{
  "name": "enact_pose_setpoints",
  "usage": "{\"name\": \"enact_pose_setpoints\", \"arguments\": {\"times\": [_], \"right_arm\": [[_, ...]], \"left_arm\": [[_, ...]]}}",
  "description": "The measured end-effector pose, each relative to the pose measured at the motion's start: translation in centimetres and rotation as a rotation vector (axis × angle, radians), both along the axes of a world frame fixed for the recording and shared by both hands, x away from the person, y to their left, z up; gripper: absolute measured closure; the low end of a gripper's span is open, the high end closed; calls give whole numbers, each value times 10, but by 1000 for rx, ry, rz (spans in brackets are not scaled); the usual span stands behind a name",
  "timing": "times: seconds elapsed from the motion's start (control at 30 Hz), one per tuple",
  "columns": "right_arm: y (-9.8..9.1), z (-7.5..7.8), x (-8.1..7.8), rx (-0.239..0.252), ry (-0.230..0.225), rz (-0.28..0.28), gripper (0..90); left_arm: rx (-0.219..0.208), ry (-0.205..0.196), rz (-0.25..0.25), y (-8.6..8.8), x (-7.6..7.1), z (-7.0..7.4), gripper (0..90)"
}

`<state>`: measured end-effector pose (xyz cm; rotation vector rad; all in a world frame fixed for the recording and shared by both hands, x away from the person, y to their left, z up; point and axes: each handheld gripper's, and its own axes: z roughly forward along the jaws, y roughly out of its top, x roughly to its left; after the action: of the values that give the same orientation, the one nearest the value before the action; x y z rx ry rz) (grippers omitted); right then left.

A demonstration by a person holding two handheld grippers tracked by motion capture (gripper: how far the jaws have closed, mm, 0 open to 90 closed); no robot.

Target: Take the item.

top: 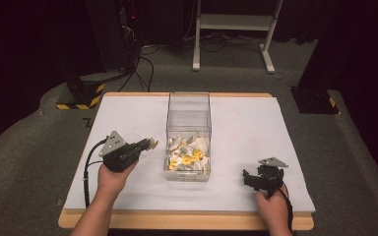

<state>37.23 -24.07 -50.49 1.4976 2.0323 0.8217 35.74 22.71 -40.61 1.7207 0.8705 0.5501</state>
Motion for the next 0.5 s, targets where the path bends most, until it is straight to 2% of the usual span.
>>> {"name": "enact_pose_setpoints", "arguments": {"times": [0.5], "right_arm": [[0, 0, 0, 0, 0, 0, 114]], "left_arm": [[-4, -1, 61, 27, 0, 1, 872]]}}
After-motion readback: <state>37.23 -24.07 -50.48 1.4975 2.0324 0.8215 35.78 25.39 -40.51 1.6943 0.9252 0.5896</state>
